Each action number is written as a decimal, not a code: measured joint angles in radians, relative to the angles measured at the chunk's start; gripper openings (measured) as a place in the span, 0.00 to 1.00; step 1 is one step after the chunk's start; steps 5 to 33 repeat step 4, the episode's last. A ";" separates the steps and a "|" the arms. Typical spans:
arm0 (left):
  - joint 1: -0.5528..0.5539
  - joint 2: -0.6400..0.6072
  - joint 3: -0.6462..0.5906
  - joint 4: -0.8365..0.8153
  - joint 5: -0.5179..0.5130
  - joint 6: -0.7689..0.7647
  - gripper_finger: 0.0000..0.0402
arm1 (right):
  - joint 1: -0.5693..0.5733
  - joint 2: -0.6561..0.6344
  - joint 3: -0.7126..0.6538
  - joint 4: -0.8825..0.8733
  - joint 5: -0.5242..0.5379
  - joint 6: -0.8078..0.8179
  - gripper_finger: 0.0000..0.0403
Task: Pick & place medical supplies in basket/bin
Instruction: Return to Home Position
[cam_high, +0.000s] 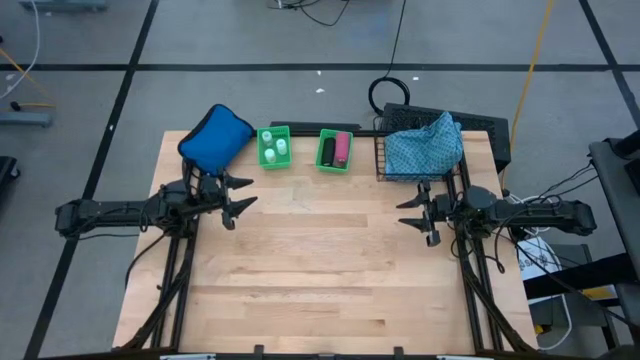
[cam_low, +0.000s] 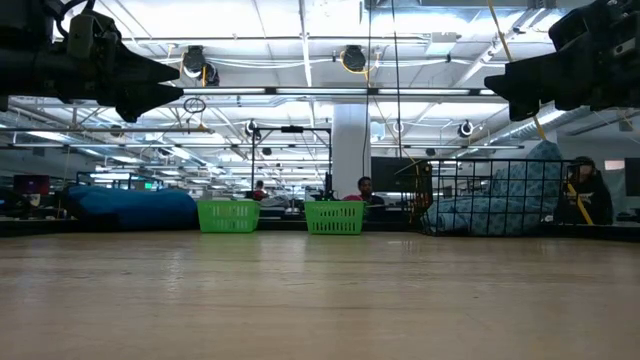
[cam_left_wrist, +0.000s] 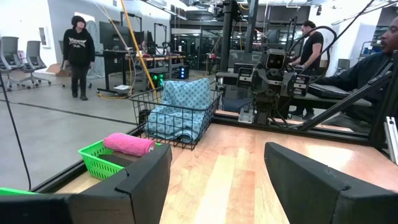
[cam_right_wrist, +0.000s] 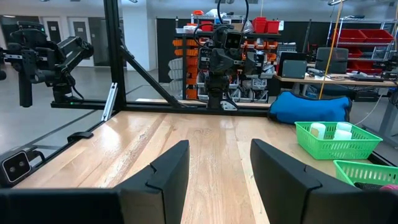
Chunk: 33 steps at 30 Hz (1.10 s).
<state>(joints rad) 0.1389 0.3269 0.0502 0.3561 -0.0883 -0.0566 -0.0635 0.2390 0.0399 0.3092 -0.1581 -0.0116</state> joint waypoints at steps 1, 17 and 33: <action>0.000 0.000 0.000 0.000 0.000 0.000 0.66 | 0.000 0.000 0.000 0.000 0.000 0.000 0.40; 0.000 0.000 0.000 0.000 0.000 0.000 0.66 | 0.000 0.000 0.000 0.000 0.000 0.000 0.40; 0.000 0.000 0.000 0.000 0.000 0.000 0.66 | 0.000 0.000 0.000 0.000 0.000 0.000 0.40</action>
